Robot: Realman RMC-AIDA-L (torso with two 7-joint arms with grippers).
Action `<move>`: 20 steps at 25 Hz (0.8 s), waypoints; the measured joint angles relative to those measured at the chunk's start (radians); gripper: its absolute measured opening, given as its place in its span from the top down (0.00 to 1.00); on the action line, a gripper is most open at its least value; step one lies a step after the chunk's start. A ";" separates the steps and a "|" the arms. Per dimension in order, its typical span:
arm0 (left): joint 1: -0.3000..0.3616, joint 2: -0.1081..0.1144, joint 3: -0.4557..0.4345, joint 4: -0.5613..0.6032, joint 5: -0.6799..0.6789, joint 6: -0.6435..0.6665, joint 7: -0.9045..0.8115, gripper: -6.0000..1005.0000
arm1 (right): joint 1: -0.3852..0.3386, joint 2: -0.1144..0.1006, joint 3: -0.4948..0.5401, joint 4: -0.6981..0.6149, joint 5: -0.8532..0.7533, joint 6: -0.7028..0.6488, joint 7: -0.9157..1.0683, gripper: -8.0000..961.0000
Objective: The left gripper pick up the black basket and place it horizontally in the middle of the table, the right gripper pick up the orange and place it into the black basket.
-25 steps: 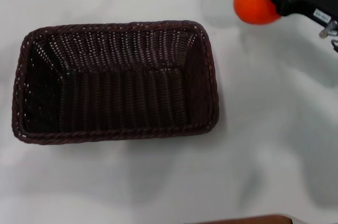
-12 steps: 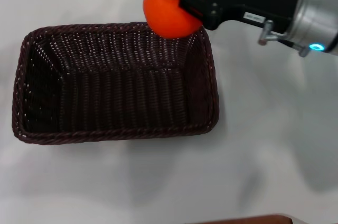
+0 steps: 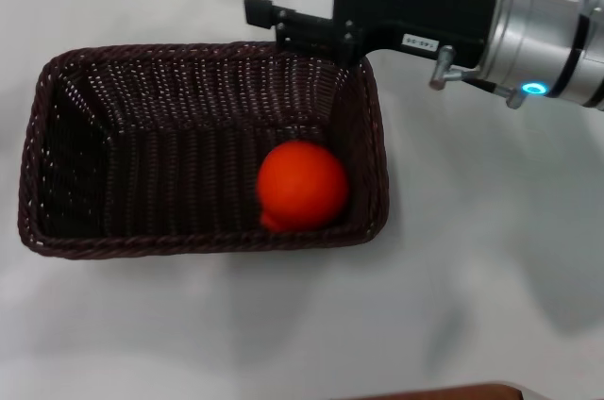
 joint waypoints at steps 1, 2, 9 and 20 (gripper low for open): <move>0.001 0.000 0.000 0.001 -0.005 0.000 0.021 0.12 | -0.012 0.001 0.016 0.000 0.003 -0.006 -0.001 0.47; 0.003 -0.003 -0.001 0.005 -0.022 -0.001 0.079 0.12 | -0.022 0.003 0.032 -0.002 0.009 -0.007 -0.003 0.43; 0.014 -0.006 -0.043 0.152 -0.155 0.008 0.488 0.11 | -0.071 0.002 0.261 -0.286 0.294 0.053 -0.187 0.08; 0.035 -0.016 -0.044 0.458 -0.407 0.003 1.276 0.12 | -0.002 0.015 0.429 -0.882 0.664 0.403 -0.718 0.04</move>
